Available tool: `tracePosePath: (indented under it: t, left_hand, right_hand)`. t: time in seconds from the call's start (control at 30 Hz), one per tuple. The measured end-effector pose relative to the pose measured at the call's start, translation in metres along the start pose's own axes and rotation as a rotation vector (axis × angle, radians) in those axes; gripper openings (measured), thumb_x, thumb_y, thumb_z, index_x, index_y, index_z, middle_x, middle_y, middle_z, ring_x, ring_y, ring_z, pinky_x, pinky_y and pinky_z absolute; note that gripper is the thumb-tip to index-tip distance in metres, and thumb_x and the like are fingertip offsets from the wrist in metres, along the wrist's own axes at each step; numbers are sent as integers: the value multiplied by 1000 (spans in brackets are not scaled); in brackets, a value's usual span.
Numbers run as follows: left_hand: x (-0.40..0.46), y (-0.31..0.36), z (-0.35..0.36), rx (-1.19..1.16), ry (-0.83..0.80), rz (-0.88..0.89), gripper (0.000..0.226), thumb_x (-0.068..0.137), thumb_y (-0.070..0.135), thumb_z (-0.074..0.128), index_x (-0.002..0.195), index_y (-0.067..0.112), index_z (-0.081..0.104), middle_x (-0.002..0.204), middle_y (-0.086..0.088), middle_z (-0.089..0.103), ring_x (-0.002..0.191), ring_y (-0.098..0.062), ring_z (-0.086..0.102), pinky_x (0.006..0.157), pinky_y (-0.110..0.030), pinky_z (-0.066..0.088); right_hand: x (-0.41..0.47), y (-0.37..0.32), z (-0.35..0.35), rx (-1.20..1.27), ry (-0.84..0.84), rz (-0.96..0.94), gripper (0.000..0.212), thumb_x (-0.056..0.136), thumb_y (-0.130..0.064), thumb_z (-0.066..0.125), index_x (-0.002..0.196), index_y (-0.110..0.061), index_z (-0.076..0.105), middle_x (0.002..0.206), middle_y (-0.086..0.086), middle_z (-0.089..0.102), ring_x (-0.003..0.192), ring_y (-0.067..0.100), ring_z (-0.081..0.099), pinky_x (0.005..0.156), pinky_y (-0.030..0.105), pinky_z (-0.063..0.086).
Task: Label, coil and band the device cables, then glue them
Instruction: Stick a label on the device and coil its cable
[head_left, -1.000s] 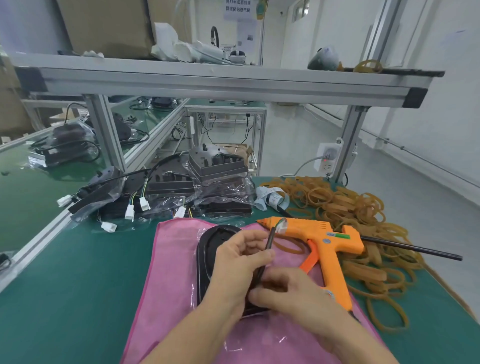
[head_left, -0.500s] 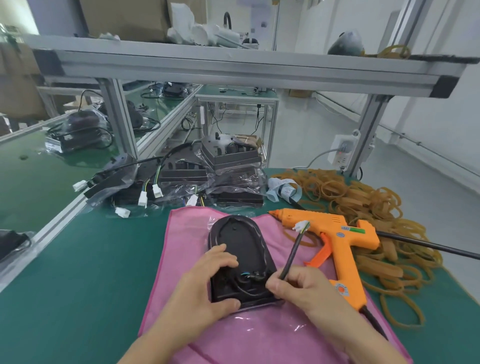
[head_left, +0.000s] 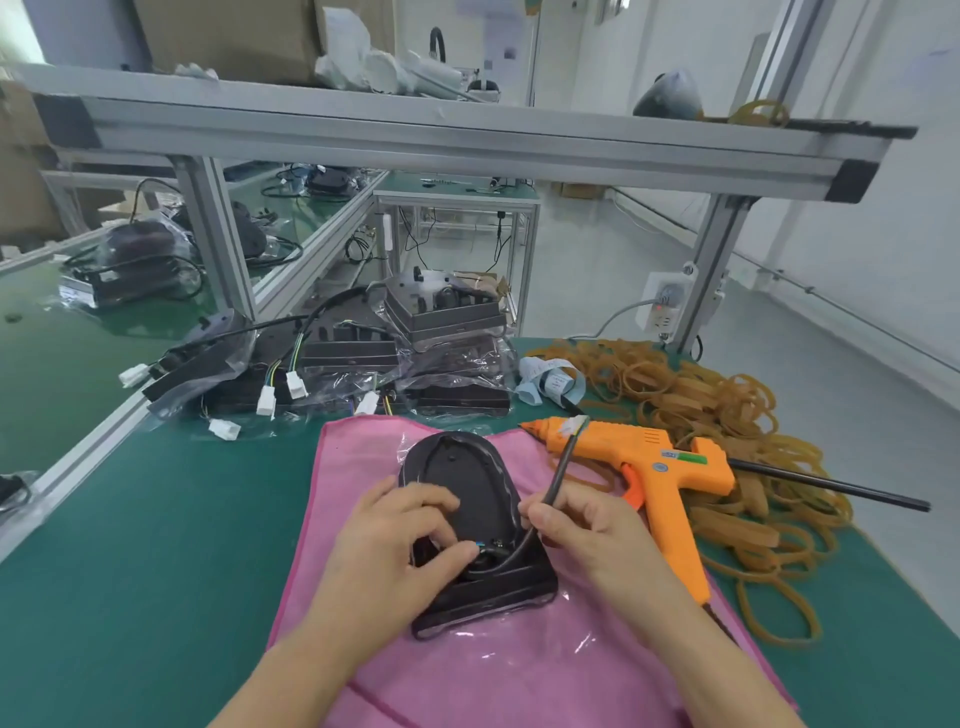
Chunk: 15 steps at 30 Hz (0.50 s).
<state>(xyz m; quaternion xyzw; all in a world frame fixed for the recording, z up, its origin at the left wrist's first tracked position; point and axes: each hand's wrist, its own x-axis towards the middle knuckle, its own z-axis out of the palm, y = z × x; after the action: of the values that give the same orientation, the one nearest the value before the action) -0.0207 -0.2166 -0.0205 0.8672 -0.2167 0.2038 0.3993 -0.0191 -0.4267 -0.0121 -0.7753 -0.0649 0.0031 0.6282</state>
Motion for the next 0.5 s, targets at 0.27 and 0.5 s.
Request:
tracePosePath:
  t: [0.27,0.5]
  left_hand:
    - [8,22,23,-137,-158,83,19,84,19,67,98,16,78,95,8,64,94,-6,56,89,-20,42]
    - [-3,18,35,-142,-75,62,17,81,15,67,93,16,79,92,13,63,89,-2,60,83,-17,47]
  right_hand:
    - [17,-5,-5,-66,-73,1,12,87,-9,69,77,-17,68,74,-3,68,69,4,60,68,15,46]
    - [30,-4,-6,-65,-136,74,16,81,-11,76,95,-18,70,62,-2,68,57,2,58,61,15,45]
